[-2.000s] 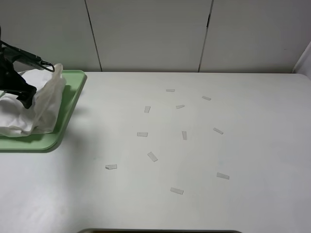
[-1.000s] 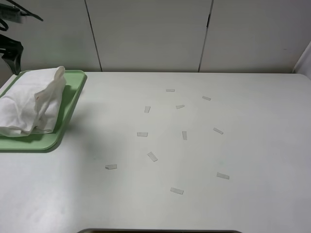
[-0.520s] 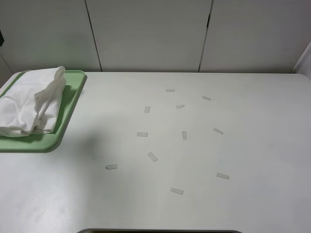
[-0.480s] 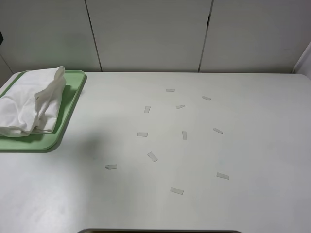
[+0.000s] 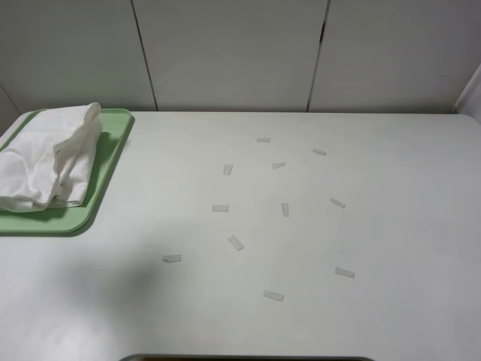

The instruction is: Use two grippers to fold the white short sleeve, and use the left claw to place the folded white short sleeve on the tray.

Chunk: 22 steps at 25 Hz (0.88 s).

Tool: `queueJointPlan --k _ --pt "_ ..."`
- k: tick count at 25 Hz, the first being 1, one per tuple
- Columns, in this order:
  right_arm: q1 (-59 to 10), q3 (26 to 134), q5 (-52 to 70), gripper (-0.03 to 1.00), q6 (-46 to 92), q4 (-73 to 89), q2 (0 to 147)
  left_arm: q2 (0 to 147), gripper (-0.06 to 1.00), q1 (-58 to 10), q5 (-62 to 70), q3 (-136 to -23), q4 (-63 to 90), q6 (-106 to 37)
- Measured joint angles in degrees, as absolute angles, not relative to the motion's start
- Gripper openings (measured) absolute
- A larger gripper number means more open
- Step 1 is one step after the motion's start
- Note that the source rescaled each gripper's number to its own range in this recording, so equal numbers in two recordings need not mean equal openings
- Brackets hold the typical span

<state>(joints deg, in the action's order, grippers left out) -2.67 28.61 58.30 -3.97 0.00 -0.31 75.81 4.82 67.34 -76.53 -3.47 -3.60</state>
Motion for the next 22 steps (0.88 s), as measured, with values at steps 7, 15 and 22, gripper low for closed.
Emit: queueJointPlan --k 7,15,22 --pt "-2.7 28.6 58.3 1.00 -4.0 0.0 -0.3 67.0 0.98 4.8 67.4 -68.9 -3.5 -3.7" --pt "-2.7 28.6 58.3 1.00 -4.0 0.0 -0.3 52.6 0.98 4.8 67.4 -60.5 0.0 -3.8" --pt "-2.7 28.6 58.3 1.00 -4.0 0.0 -0.3 35.5 0.98 4.8 67.5 -51.8 3.9 -3.8"
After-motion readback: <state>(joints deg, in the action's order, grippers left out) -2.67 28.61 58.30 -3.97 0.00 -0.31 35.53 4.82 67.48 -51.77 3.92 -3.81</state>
